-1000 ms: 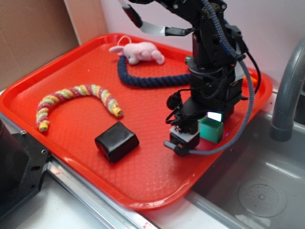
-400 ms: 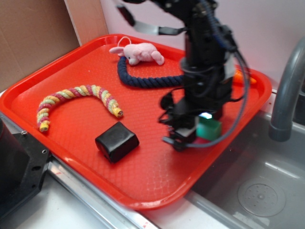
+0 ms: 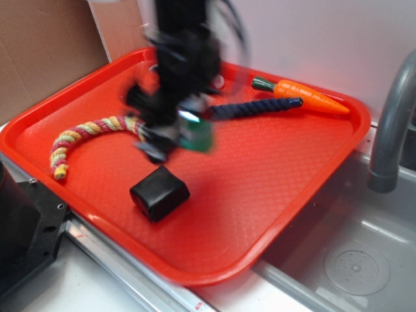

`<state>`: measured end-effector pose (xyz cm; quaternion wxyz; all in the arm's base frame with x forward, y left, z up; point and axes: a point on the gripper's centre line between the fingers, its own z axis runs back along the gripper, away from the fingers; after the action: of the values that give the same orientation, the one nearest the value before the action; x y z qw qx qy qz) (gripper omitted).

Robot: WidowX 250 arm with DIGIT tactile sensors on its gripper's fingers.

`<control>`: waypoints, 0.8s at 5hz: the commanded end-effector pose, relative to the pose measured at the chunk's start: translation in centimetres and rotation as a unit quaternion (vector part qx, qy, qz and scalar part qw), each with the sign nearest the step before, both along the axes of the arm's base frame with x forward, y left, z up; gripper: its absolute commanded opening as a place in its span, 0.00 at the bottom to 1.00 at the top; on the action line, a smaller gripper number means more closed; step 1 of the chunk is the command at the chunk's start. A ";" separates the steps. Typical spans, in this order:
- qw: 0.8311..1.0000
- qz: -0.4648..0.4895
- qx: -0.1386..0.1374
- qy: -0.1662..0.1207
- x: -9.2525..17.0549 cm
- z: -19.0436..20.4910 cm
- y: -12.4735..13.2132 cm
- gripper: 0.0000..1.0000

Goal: Grab the green block.

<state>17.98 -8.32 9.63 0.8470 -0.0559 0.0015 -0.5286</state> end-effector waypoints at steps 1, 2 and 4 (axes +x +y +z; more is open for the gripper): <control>0.967 0.255 -0.025 0.004 -4.3 6.7 2.9 0.00; 0.927 0.373 -0.004 0.027 -3.5 8.9 3.0 0.00; 0.857 0.512 0.039 0.035 0.0 9.8 1.7 0.00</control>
<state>17.89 -2.51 18.41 0.9979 -0.0348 0.0510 -0.0174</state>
